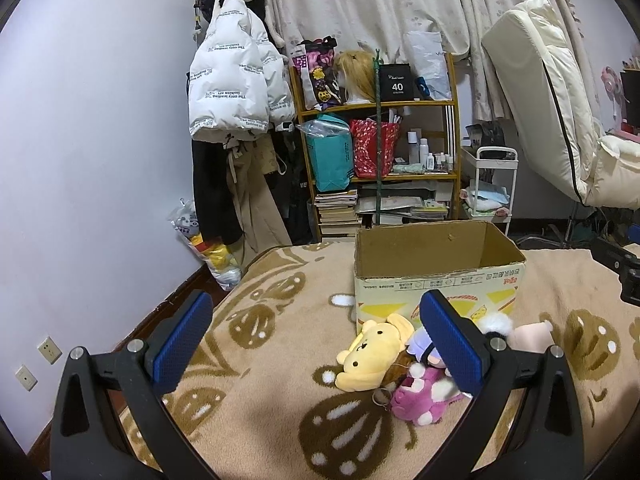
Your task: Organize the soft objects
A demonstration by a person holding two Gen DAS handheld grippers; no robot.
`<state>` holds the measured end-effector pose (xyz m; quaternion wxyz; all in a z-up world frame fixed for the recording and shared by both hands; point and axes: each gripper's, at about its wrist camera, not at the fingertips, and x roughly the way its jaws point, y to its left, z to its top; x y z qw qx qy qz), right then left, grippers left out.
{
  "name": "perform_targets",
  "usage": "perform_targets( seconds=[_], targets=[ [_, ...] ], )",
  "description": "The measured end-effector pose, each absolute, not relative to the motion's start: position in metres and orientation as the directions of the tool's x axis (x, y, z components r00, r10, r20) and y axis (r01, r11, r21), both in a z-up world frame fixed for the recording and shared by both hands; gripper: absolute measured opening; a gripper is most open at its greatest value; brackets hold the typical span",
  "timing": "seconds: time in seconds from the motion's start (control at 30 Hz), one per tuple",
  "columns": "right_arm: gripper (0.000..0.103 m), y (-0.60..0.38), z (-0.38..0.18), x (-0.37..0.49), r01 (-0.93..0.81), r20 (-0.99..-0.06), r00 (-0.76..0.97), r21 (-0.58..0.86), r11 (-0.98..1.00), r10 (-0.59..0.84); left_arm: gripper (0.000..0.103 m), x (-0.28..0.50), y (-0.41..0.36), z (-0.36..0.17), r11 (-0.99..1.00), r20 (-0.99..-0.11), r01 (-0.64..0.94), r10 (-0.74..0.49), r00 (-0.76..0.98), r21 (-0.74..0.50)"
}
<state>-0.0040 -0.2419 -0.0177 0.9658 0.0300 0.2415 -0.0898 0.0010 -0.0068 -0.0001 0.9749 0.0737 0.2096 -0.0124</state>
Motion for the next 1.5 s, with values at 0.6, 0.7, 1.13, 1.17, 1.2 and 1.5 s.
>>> perform_targets(
  seconds=[0.6,0.7,1.13,1.17,1.2,1.5],
  targets=[
    [0.103,-0.2445,-0.0225,-0.0047,0.189,-0.469,0.867,-0.003,0.982,-0.169,0.102,0.0018,-0.0073,-0.0012,0.989,-0.412,0.055,0.008,0.911,0.14],
    [0.103,-0.2443,-0.0229,-0.0048,0.189,-0.47,0.866,-0.003,0.982,-0.168,0.102,0.0018,-0.0072,-0.0004,0.988,-0.415,0.056,0.008,0.91,0.142],
    [0.103,-0.2437,-0.0234,-0.005,0.191,-0.467,0.868,0.001,0.982,-0.168,0.102,0.0026,-0.0065,-0.0014,0.988,-0.418,0.062,0.003,0.909,0.142],
    [0.103,-0.2433,-0.0238,-0.0052,0.189,-0.468,0.867,0.0,0.982,-0.167,0.102,0.0036,-0.006,-0.0027,0.988,-0.419,0.062,0.004,0.908,0.143],
    [0.103,-0.2421,-0.0241,-0.0053,0.187,-0.47,0.867,-0.001,0.982,-0.166,0.102,0.0037,-0.0061,-0.0033,0.987,-0.419,0.061,0.005,0.908,0.145],
    [0.103,-0.2375,-0.0196,-0.0071,0.181,-0.454,0.875,-0.017,0.983,-0.169,0.102,0.004,-0.0061,-0.0039,0.988,-0.421,0.06,0.007,0.907,0.145]
  ],
)
